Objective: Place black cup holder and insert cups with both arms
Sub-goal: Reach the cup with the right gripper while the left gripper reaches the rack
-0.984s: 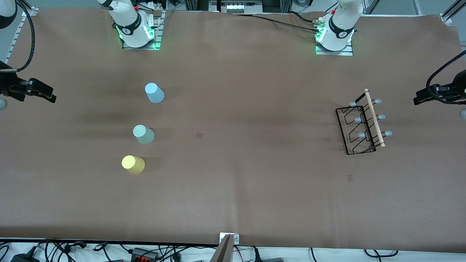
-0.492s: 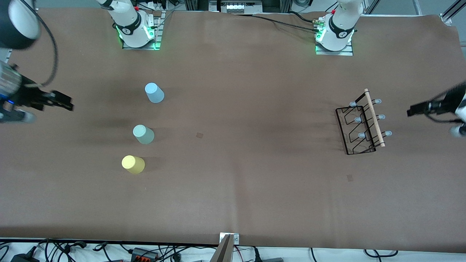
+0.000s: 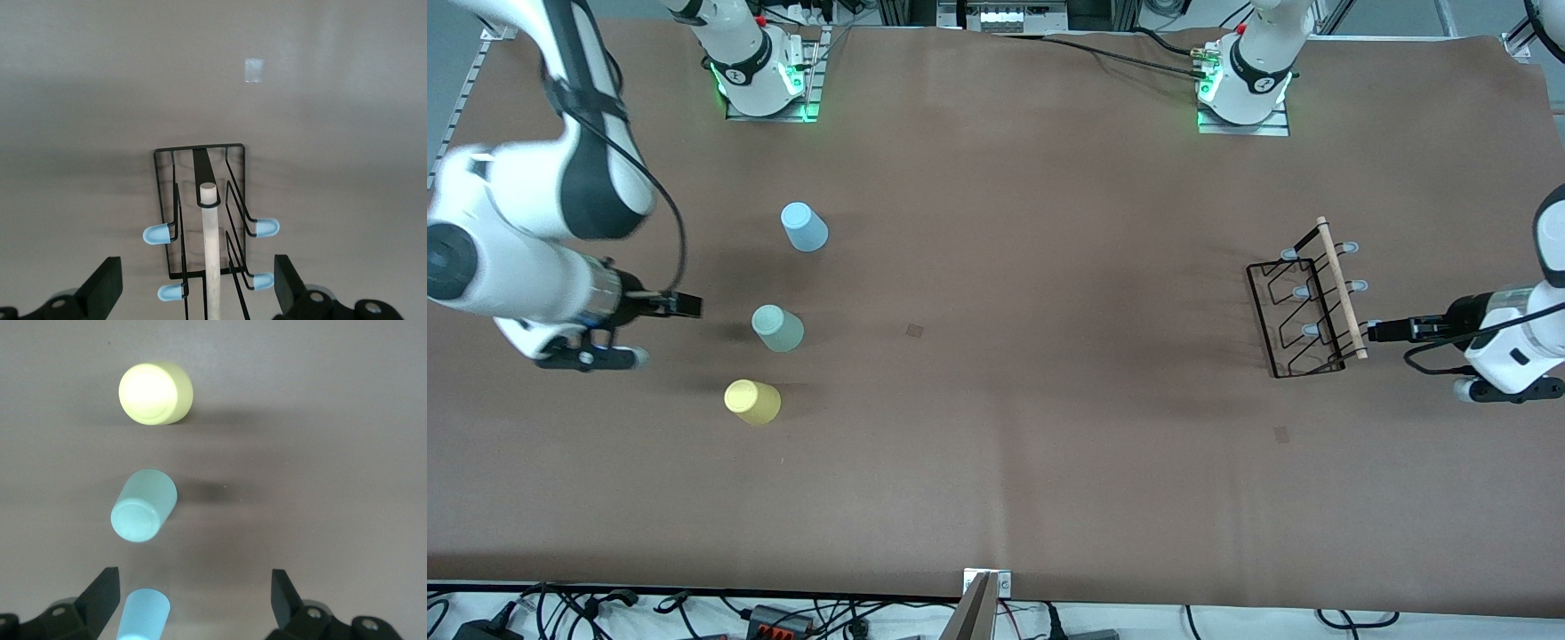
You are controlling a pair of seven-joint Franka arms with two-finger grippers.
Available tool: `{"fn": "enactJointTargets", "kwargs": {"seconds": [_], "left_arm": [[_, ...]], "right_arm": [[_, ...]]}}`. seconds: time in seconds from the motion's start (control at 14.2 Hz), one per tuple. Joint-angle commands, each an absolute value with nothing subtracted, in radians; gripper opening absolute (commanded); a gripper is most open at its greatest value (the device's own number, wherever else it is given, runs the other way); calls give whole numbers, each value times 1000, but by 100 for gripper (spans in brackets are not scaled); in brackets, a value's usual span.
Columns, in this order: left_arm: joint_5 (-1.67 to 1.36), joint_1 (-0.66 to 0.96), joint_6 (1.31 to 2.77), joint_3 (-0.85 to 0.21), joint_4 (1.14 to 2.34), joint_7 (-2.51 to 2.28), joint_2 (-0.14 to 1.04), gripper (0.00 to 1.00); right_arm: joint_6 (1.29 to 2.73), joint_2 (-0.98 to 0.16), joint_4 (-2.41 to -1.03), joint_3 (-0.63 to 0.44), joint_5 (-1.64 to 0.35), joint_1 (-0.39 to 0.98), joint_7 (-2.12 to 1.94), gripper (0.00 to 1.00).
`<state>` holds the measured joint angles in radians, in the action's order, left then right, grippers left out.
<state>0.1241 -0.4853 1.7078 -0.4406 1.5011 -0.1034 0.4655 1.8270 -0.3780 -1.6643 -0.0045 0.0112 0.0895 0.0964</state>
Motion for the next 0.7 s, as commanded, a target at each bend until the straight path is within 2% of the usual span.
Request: {"fn": "enactJointTargets", "kwargs": {"seconds": [0.0,0.07,0.42,0.63], "left_arm": [[202,-466,1804,-448,1609,-274,442,100],[222,-472,1845,-449,1638,-269,439,100],[224,-472,1876,-453,1716,-264,416,100],[224,-471,1975,-454,1846,-272,341,99]], "right_arm": [[1864,-428,-1663,-8,5,139,169,100],[1873,-437,-1667,-8,5,156,187,100],[2005,-440,-1764,-2,-28,173,193,100],[2055,-442,-1824,-2,-32,182,207,100]]}}
